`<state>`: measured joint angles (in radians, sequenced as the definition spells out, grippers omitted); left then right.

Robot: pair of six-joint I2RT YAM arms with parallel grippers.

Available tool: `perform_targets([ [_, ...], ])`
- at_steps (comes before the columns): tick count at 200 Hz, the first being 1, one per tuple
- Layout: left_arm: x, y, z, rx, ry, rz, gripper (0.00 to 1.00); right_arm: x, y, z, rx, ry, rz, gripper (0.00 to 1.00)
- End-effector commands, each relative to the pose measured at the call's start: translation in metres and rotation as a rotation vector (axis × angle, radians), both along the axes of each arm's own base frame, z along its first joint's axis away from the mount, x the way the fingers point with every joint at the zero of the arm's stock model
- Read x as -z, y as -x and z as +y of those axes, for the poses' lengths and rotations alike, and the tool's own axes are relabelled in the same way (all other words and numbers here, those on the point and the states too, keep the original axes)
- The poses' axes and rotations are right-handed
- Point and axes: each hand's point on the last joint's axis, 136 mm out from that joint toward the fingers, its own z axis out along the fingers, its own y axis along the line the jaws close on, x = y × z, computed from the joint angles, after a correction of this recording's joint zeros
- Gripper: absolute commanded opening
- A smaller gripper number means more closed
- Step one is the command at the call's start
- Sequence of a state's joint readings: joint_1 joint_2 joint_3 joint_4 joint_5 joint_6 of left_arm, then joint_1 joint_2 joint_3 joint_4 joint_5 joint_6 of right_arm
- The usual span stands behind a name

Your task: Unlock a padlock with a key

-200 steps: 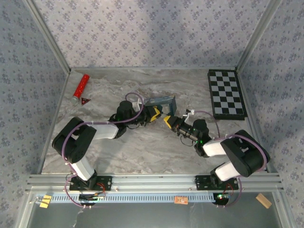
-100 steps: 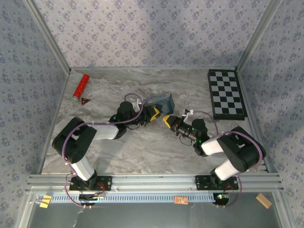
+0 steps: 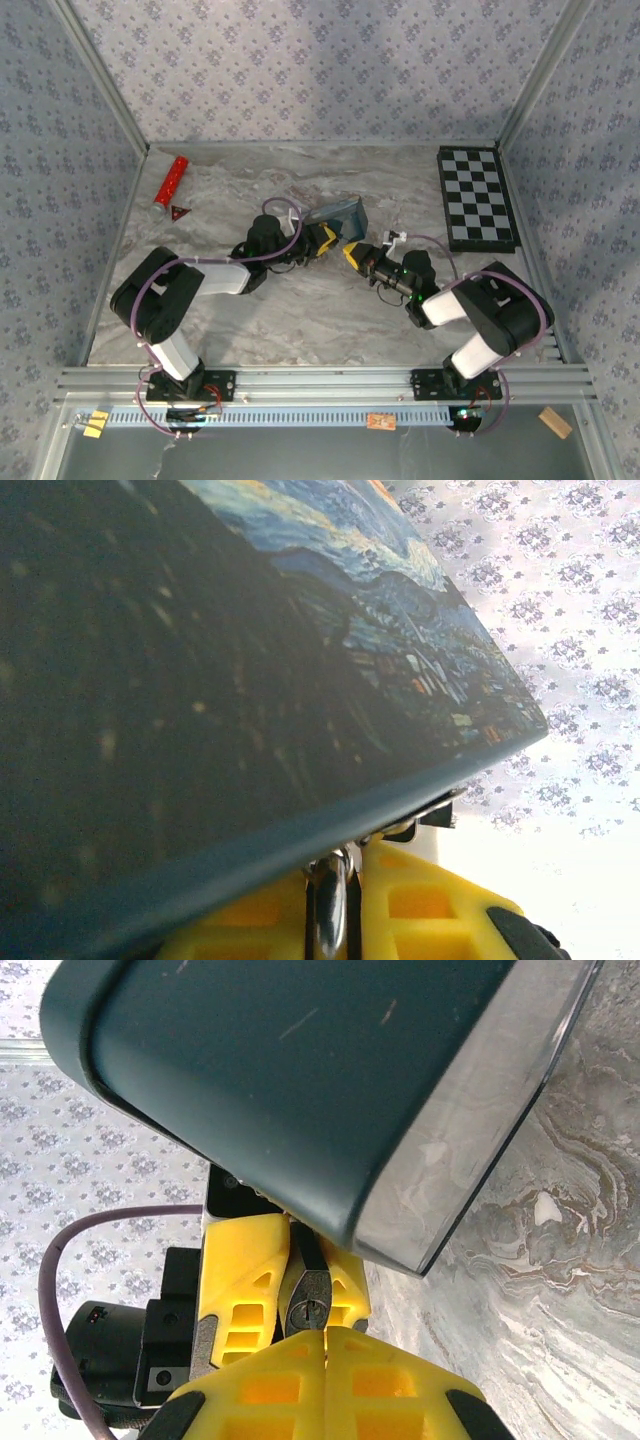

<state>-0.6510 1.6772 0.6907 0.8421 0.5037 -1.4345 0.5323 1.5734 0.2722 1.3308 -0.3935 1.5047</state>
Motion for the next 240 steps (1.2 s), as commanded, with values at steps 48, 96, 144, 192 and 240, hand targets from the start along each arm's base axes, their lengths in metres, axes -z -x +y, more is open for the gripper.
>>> perform_targets([
  [48,-0.088,0.047,-0.035,0.222,0.192,-0.252,0.00,0.000,-0.015,0.005,0.022,-0.026,0.024,0.00],
  [96,-0.076,0.050,-0.035,0.231,0.156,-0.239,0.00,-0.004,-0.017,0.004,0.025,-0.032,0.015,0.00],
  [144,-0.049,0.036,-0.011,0.162,-0.043,-0.251,0.00,0.018,-0.003,-0.010,0.021,0.063,0.073,0.00],
  [192,-0.024,0.021,0.035,0.137,-0.433,-0.345,0.00,0.052,0.033,-0.042,-0.030,0.527,0.133,0.27],
  [240,0.004,0.008,0.053,0.127,-0.572,-0.365,0.00,0.042,0.045,-0.059,-0.057,0.718,0.108,0.45],
])
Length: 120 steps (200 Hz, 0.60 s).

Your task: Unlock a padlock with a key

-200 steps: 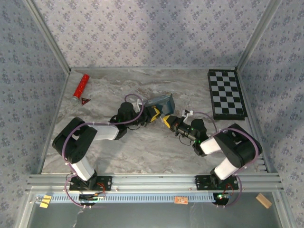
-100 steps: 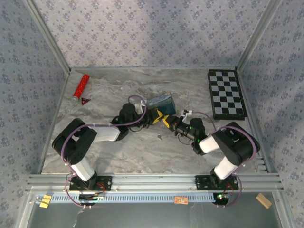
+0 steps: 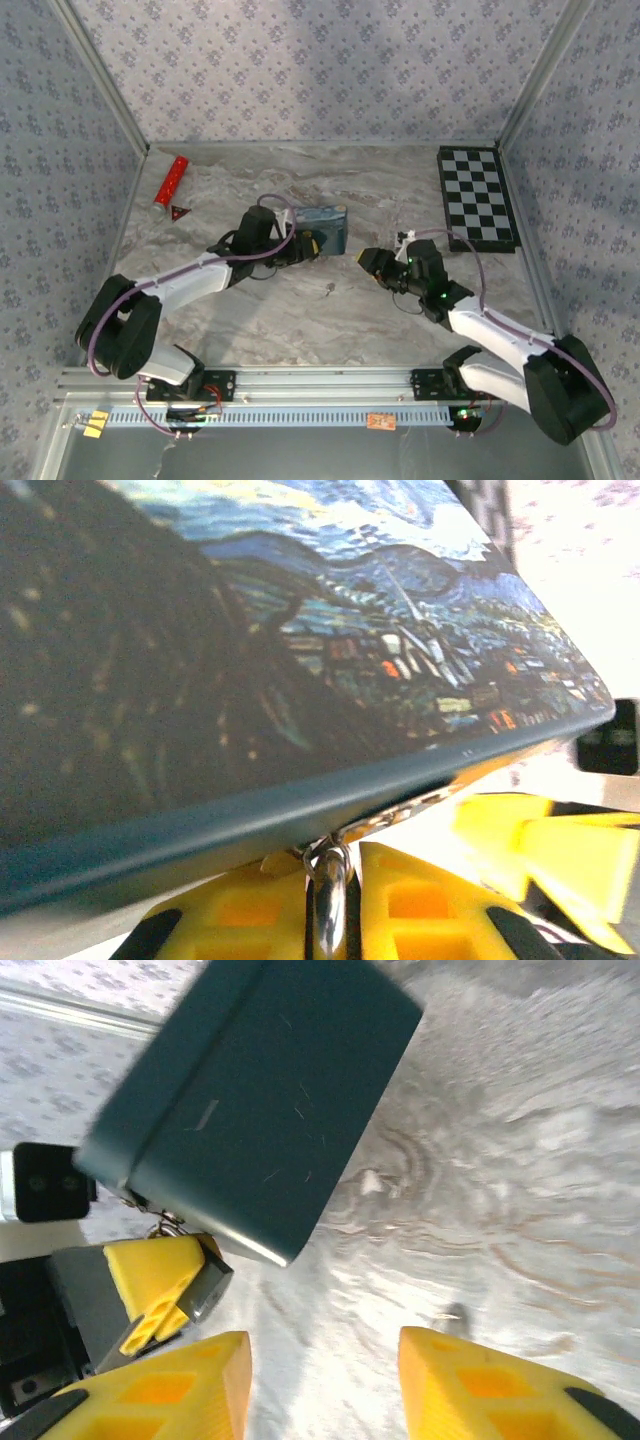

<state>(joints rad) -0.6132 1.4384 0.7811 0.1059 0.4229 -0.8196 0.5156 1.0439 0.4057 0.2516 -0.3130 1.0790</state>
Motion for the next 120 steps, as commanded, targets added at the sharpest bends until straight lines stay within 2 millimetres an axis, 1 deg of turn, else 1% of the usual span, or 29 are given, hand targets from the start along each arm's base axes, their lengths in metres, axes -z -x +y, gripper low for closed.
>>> perform_targets([
  [1,-0.013,-0.014,0.002,0.035,-0.068,-0.148,0.00,0.033,0.017,-0.020,-0.028,0.237,0.091,0.45],
  [21,-0.004,-0.019,-0.001,0.047,-0.087,-0.154,0.00,0.035,0.020,-0.019,-0.049,0.323,0.094,0.47],
  [44,0.014,-0.026,0.000,0.042,-0.135,-0.131,0.00,0.038,0.021,-0.008,-0.096,0.401,0.110,0.48],
  [79,0.046,-0.034,0.007,0.030,-0.215,-0.054,0.00,0.044,0.021,0.018,-0.190,0.534,0.113,0.48],
  [94,0.054,-0.036,0.012,0.025,-0.229,-0.037,0.00,0.050,0.019,0.032,-0.234,0.565,0.125,0.46],
  [120,0.066,-0.036,0.017,0.028,-0.258,-0.007,0.05,0.064,0.015,0.049,-0.296,0.622,0.158,0.43],
])
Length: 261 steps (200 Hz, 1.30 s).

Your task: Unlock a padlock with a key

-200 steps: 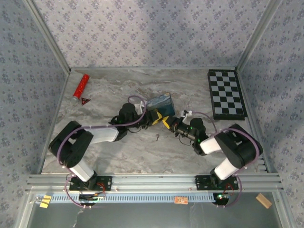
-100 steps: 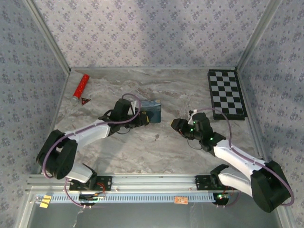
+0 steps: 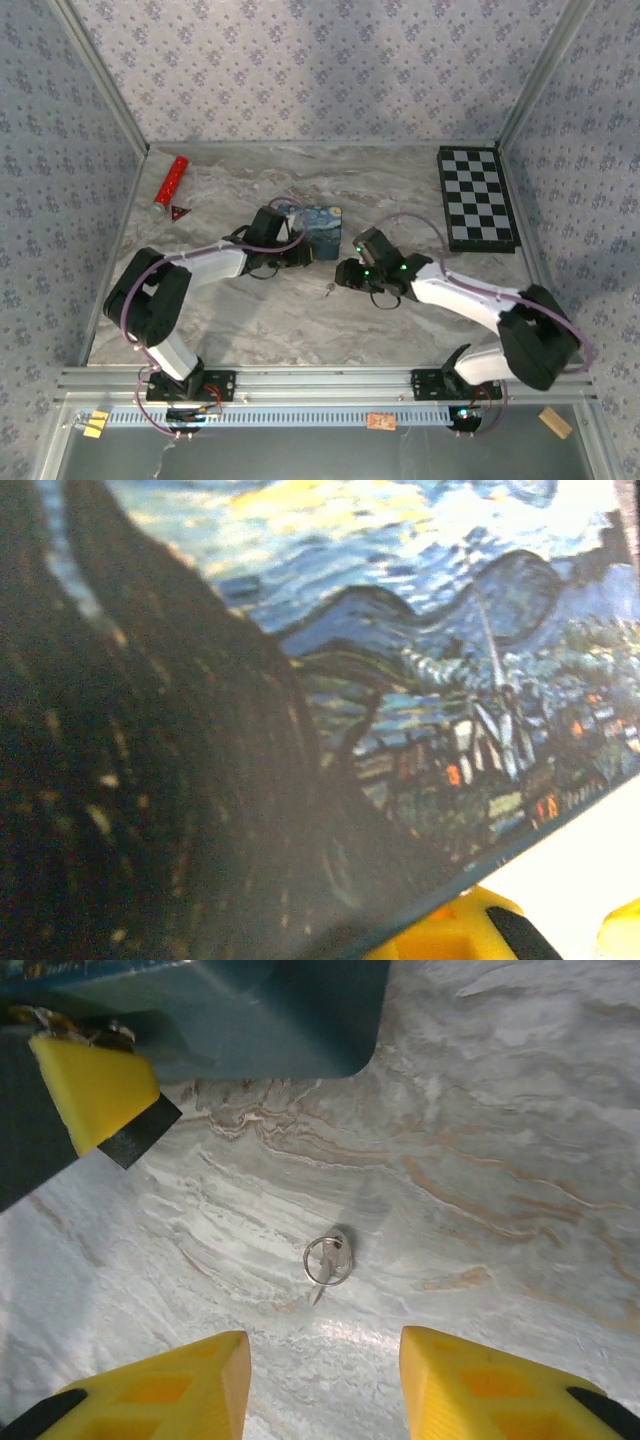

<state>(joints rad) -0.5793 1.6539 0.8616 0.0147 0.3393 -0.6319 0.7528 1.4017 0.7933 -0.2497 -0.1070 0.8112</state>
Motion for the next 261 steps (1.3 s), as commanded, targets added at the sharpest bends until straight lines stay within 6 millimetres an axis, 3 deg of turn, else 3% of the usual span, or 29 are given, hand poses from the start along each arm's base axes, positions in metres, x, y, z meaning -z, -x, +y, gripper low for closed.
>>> perform_targets([
  [1,-0.004,-0.012,0.001,0.009,-0.018,-0.032,0.05,0.013,0.000,0.003,-0.054,0.108,0.025,0.43],
  [55,0.007,-0.005,0.004,0.021,-0.030,-0.012,0.16,0.030,-0.006,0.015,-0.097,0.268,0.065,0.50],
  [113,0.015,-0.001,0.011,0.018,-0.036,-0.005,0.31,0.051,-0.008,0.024,-0.139,0.368,0.134,0.49],
  [162,0.014,0.004,0.023,-0.016,-0.045,-0.021,0.47,0.066,-0.003,0.025,-0.151,0.392,0.185,0.36],
  [232,0.005,0.020,0.040,-0.046,-0.055,-0.052,0.53,0.071,0.000,0.028,-0.160,0.378,0.211,0.20],
  [261,0.002,0.025,0.046,-0.052,-0.059,-0.066,0.55,0.067,-0.001,0.027,-0.160,0.383,0.196,0.21],
])
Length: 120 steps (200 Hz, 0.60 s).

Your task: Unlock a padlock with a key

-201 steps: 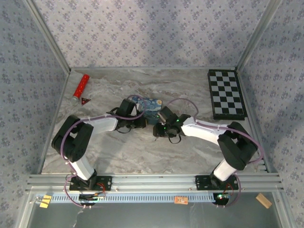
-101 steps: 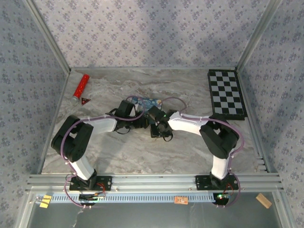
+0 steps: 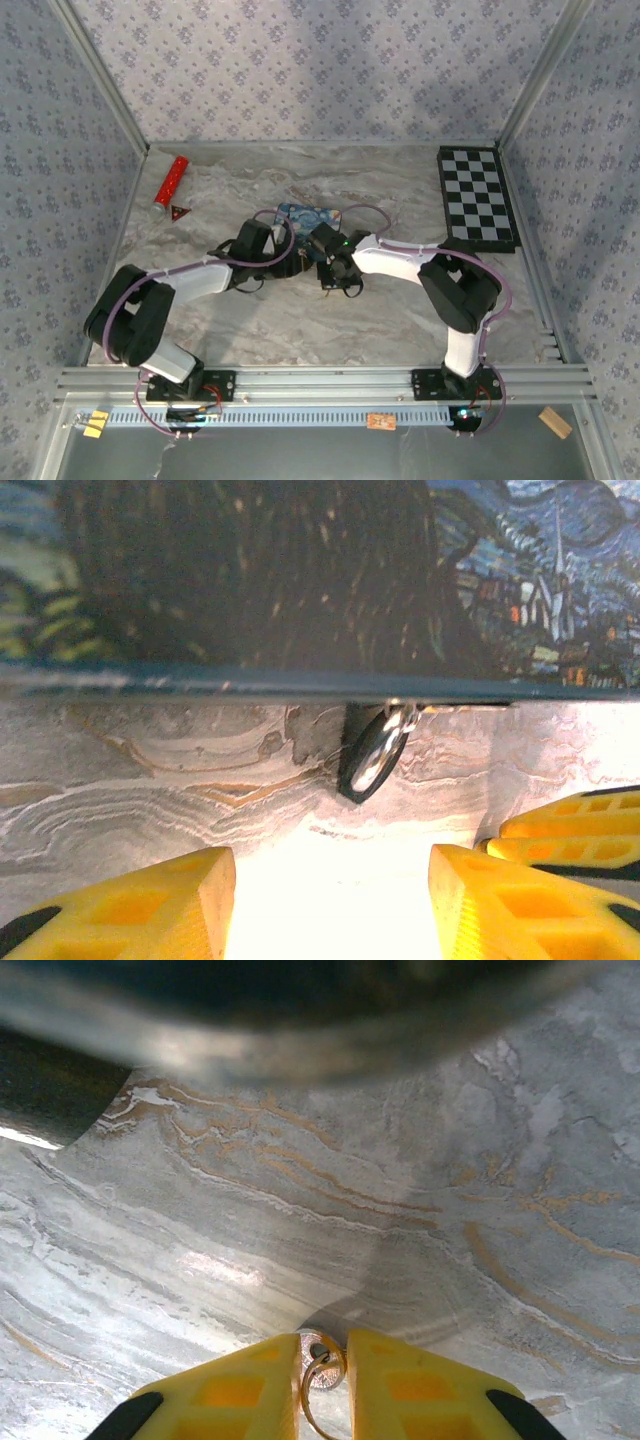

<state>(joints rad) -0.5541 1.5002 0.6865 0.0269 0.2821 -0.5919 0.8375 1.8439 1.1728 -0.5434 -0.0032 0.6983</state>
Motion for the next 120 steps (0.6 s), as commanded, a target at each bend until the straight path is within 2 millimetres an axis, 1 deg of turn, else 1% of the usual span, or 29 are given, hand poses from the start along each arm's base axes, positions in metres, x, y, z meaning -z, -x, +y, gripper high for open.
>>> perform_targets([
  [1,-0.006,0.001,0.007,-0.018,-0.003,-0.027,0.55,0.008,0.011,-0.004,-0.013,0.035,0.054,0.21],
  [33,-0.007,0.003,0.010,-0.023,-0.011,-0.025,0.55,0.009,0.014,-0.003,-0.016,0.021,0.077,0.24],
  [74,-0.008,0.004,0.011,-0.028,-0.009,-0.025,0.56,0.018,0.018,-0.002,-0.021,0.028,0.110,0.25],
  [84,-0.008,0.005,0.012,-0.026,-0.011,-0.025,0.56,0.021,0.024,-0.007,-0.024,0.060,0.126,0.27],
  [87,-0.008,0.005,0.012,-0.026,-0.012,-0.025,0.56,0.014,0.018,-0.001,-0.028,0.048,0.106,0.27],
  [92,-0.008,0.005,0.012,-0.027,-0.013,-0.026,0.56,0.012,0.018,0.001,-0.031,0.053,0.103,0.27],
  [120,-0.008,0.005,0.013,-0.028,-0.016,-0.029,0.56,0.014,0.021,-0.002,-0.040,0.093,0.107,0.25],
])
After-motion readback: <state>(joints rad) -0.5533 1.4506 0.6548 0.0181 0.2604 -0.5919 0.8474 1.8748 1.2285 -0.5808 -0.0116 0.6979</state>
